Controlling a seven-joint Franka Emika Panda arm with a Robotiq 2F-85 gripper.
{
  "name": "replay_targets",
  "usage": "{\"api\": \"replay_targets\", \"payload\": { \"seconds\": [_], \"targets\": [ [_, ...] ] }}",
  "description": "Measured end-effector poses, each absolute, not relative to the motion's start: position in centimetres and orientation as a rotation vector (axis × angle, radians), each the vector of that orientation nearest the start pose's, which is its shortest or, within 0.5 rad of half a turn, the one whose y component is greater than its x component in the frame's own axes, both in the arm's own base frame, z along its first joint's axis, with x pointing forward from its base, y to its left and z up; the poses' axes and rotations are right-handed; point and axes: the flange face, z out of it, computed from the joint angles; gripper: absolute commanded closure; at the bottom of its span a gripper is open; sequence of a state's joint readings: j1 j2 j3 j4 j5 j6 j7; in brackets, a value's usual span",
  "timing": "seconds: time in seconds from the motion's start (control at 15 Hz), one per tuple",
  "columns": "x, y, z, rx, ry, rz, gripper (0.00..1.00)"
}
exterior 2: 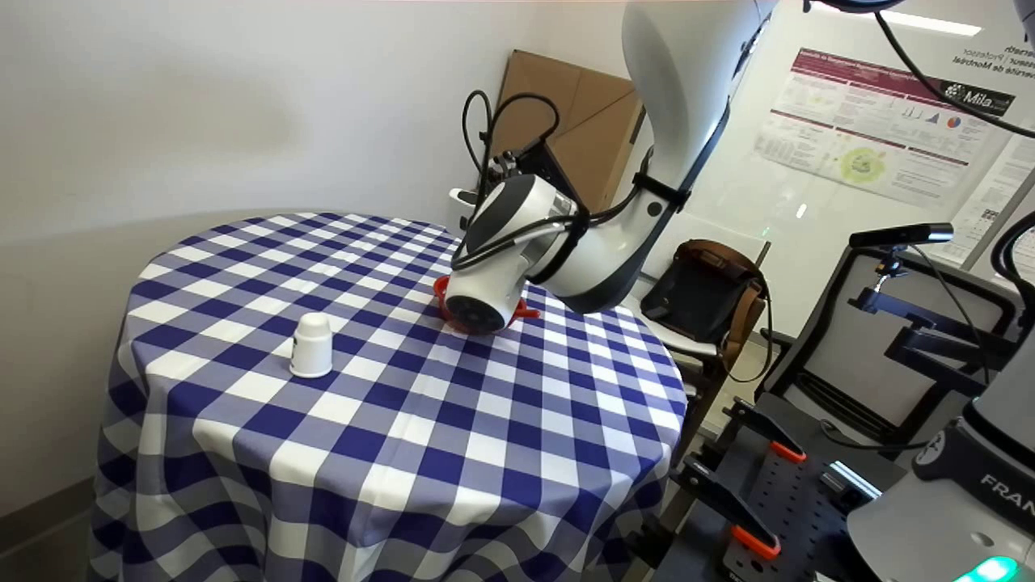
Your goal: Pick up the plastic cup from the table, pour some of its contents in the orange bowl and put the cup back on the table.
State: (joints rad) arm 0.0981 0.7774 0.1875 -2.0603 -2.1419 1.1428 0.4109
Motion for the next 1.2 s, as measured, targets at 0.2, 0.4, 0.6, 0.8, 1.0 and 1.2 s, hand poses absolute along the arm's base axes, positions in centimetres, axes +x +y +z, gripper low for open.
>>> {"api": "replay_targets", "payload": {
  "seconds": [0.2,0.4,0.6,0.8,1.0,1.2],
  "targets": [
    [57.0,4.1,14.3,0.94,0.692,-0.187,0.89],
    [57.9,3.7,14.7,1.039,0.661,-0.232,0.89],
    [58.5,3.1,15.1,1.15,0.624,-0.283,0.89],
    [59.0,2.7,15.4,1.28,0.581,-0.341,0.89],
    [59.2,2.6,15.6,1.42,0.532,-0.399,0.89],
    [59.4,2.4,15.9,1.568,0.476,-0.464,0.89]
  ]
}}
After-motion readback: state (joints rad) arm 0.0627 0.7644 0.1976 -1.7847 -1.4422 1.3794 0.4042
